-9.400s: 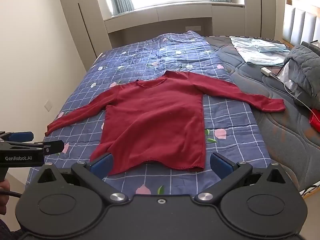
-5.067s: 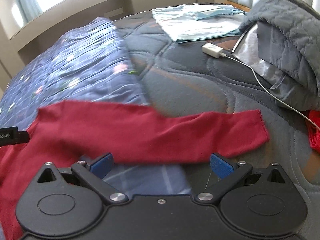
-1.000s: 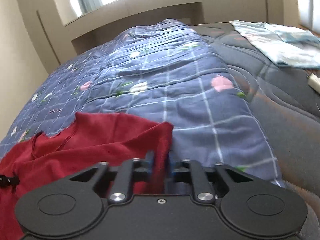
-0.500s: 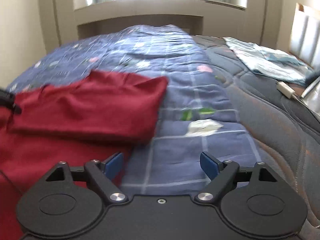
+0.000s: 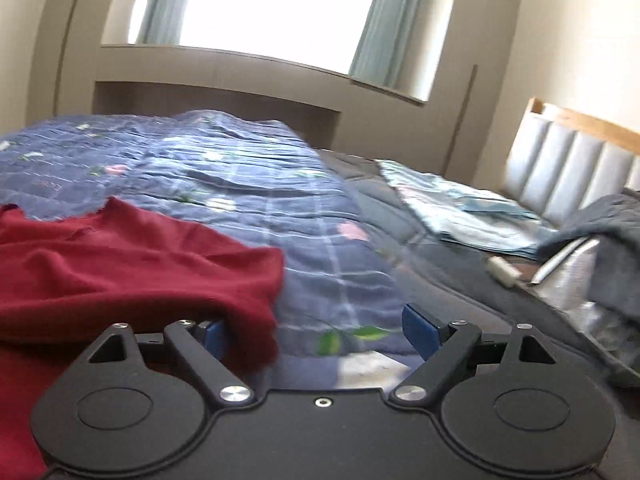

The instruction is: Fold small clothes

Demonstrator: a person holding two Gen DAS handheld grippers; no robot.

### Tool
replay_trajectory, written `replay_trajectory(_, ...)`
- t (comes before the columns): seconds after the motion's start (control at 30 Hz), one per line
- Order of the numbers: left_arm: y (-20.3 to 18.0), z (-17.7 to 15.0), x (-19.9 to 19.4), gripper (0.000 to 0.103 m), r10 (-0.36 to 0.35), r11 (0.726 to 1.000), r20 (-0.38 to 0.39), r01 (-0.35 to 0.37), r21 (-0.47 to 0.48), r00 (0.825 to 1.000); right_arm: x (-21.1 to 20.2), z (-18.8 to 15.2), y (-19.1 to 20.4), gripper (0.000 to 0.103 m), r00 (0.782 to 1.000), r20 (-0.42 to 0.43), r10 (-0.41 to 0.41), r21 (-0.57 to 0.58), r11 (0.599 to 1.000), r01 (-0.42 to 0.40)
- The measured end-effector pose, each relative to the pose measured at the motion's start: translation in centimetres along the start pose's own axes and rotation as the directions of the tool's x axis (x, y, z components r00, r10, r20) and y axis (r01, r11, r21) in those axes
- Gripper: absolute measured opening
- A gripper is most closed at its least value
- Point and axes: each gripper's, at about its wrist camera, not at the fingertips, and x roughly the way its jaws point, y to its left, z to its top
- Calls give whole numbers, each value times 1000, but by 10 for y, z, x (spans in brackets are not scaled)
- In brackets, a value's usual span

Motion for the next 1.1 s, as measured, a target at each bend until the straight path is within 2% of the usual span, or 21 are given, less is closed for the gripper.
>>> replay_trajectory(0.17, 1, 1, 4, 87, 5, 1000, -3, -5, -9, 1000, 7, -18, -18, 91, 992, -123, -9, 20, 1000, 12)
replay_trajectory(0.3, 5, 1, 5, 90, -2, 1000, -2, 2, -15, 1000, 4, -19, -33, 88, 987, -162, -15, 45, 999, 22)
replay_trajectory(0.37, 7, 2, 3, 90, -12, 1000, 1, 12, -11, 1000, -3, -16, -40, 89, 988, -153, -18, 53, 998, 27)
replay_trajectory(0.47, 12, 2, -4, 92, -19, 1000, 6, 19, -16, 1000, -9, -3, -41, 97, 990, -112, 89, 83, 993, -80)
replay_trajectory(0.57, 18, 1, -12, 98, -23, 999, 25, 23, -22, 999, 5, 11, -30, 98, 982, -92, 167, 105, 982, -157)
replay_trajectory(0.63, 20, 1, -11, 99, -16, 1000, 16, 17, -20, 1000, 18, 16, -21, 98, 978, -117, 175, 100, 981, -164)
replay_trajectory(0.73, 23, -1, -4, 99, 4, 1000, -9, -4, -14, 1000, 39, 11, -8, 98, 976, -183, 119, 65, 992, -109)
replay_trajectory(0.8, 25, -3, -1, 99, -11, 1000, -10, 11, -25, 1000, 41, 9, -9, 99, 973, -190, 127, 89, 990, -112)
replay_trajectory(0.93, 38, -4, -10, 100, -66, 995, 3, 66, -76, 998, 26, 15, -7, 102, 977, -172, 124, 51, 992, -117)
replay_trajectory(1.03, 61, -6, -26, 103, -108, 984, 34, 112, -140, 994, 9, 23, -1, 102, 969, -171, 178, 36, 984, -174)
replay_trajectory(1.1, 83, -9, -38, 103, -102, 974, 57, 112, -198, 993, -6, 27, 9, 102, 963, -174, 207, 21, 978, -206)
